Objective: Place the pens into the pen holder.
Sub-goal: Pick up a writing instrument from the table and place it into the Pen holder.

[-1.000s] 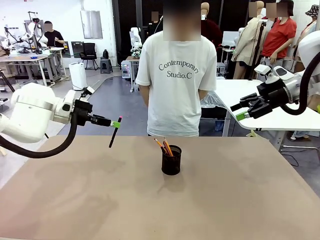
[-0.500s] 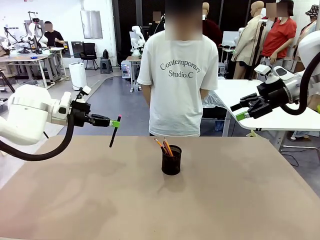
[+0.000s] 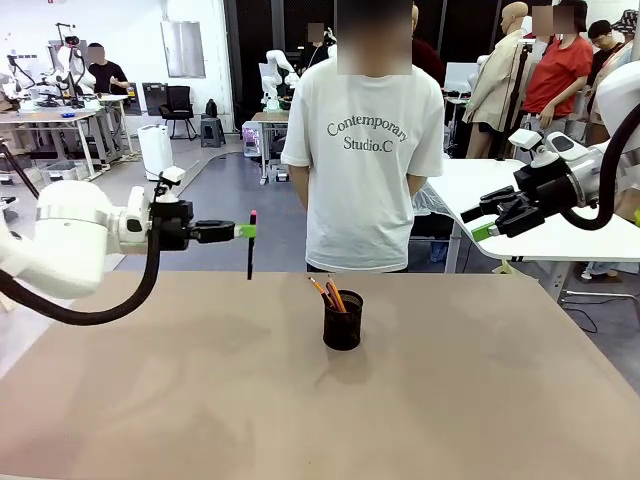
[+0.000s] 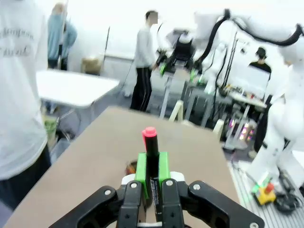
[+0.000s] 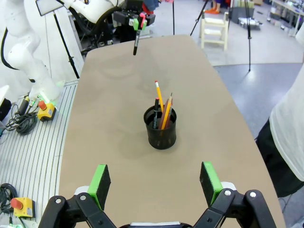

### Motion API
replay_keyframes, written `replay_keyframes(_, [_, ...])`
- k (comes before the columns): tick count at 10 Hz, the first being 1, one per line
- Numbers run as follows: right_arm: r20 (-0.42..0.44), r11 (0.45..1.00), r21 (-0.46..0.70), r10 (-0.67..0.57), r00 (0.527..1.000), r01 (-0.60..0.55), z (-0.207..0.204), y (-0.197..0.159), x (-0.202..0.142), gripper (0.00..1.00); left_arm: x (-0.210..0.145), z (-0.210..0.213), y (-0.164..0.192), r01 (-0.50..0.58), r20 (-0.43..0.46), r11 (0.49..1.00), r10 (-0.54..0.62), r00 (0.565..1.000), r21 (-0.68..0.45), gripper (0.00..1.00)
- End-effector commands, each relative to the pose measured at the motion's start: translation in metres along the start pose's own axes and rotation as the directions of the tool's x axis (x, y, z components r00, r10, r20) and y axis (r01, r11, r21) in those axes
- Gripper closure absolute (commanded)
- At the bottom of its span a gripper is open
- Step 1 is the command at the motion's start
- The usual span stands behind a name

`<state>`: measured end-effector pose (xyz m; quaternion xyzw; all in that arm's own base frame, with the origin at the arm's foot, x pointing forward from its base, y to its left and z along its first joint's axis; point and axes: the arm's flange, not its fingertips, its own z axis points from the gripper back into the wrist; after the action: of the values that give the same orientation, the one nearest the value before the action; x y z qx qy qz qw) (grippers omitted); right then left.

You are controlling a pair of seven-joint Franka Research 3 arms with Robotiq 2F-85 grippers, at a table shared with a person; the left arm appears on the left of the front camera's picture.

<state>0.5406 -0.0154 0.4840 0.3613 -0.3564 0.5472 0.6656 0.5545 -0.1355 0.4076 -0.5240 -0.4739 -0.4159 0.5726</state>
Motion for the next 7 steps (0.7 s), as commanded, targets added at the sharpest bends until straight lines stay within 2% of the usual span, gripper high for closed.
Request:
replay_keyframes(1, [0.003, 1.0, 0.001, 0.002, 1.0, -0.002, 0.001, 0.001, 0.001, 0.0, -0.005, -0.019, 0.001, 0.053, 0.126, 0.995, -0.042, 0.991, -0.086, 1.0])
replay_keyframes(2, [0.003, 1.0, 0.001, 0.002, 1.0, -0.002, 0.001, 0.001, 0.001, 0.0, -0.006, -0.031, 0.001, 0.108, 0.159, 0.986, -0.087, 0.984, -0.13, 1.0])
replay_keyframes(7, [0.003, 1.0, 0.001, 0.002, 1.0, -0.002, 0.001, 0.001, 0.001, 0.0, -0.025, -0.088, 0.0, 0.262, 0.266, 0.944, -0.205, 0.942, -0.2, 1.0])
